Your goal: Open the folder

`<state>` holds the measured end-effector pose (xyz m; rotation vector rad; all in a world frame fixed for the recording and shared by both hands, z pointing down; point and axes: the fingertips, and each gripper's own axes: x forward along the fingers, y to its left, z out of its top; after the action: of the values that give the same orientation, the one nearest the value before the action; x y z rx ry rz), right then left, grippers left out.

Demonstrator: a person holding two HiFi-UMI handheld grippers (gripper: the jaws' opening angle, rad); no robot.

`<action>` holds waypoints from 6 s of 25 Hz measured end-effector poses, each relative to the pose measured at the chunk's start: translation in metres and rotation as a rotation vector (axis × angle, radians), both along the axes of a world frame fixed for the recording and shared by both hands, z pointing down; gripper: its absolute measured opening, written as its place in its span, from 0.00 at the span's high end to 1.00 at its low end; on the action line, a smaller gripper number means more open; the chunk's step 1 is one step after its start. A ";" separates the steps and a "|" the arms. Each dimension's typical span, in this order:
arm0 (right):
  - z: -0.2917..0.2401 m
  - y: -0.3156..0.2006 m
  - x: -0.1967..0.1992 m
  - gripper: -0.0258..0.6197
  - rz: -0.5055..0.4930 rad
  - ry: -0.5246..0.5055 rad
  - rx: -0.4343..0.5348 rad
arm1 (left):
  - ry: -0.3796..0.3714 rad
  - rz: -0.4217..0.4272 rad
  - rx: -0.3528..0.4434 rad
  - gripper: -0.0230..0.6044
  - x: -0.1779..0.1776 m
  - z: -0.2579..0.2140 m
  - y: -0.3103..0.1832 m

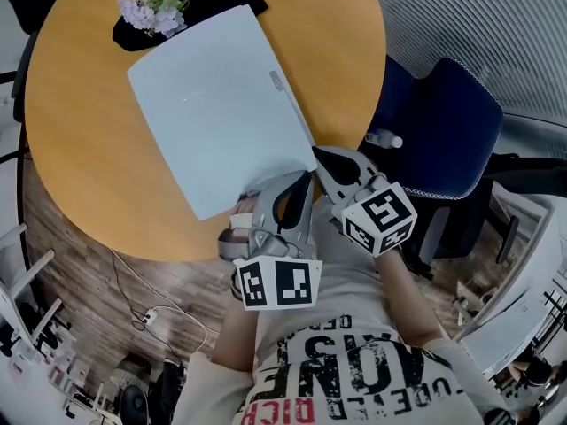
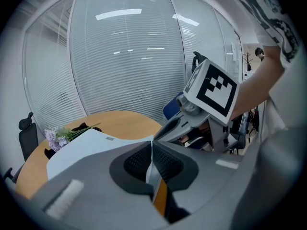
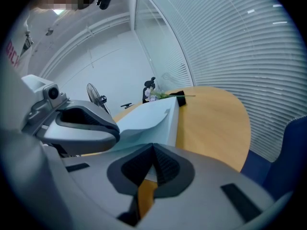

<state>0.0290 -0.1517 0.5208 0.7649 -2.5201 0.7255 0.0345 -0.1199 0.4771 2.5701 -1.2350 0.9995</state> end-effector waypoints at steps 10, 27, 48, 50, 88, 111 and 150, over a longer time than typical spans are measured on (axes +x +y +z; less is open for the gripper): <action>-0.001 -0.001 -0.002 0.94 -0.005 0.010 0.011 | 0.017 -0.008 0.017 0.94 -0.002 -0.004 0.000; -0.001 0.001 -0.004 0.94 -0.005 0.060 0.033 | 0.055 -0.045 0.065 0.94 -0.008 -0.013 -0.001; 0.003 0.002 -0.005 0.94 -0.029 0.101 0.055 | 0.114 -0.159 0.134 0.93 -0.019 -0.038 0.001; 0.003 0.002 -0.005 0.94 -0.036 0.109 0.059 | 0.138 -0.176 0.137 0.93 -0.021 -0.042 0.003; 0.002 0.002 -0.010 0.94 0.017 0.267 0.176 | 0.252 -0.387 0.240 0.94 -0.061 -0.094 0.024; 0.000 0.003 -0.015 0.94 -0.107 0.231 0.196 | 0.107 -0.655 0.342 0.95 -0.088 -0.111 0.053; -0.002 0.004 -0.012 0.94 0.004 0.201 0.176 | -0.274 -0.194 0.215 0.71 -0.039 -0.005 0.022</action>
<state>0.0169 -0.1481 0.5185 0.8568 -2.4206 0.4084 -0.0044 -0.0979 0.4719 2.4579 -1.7110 1.2695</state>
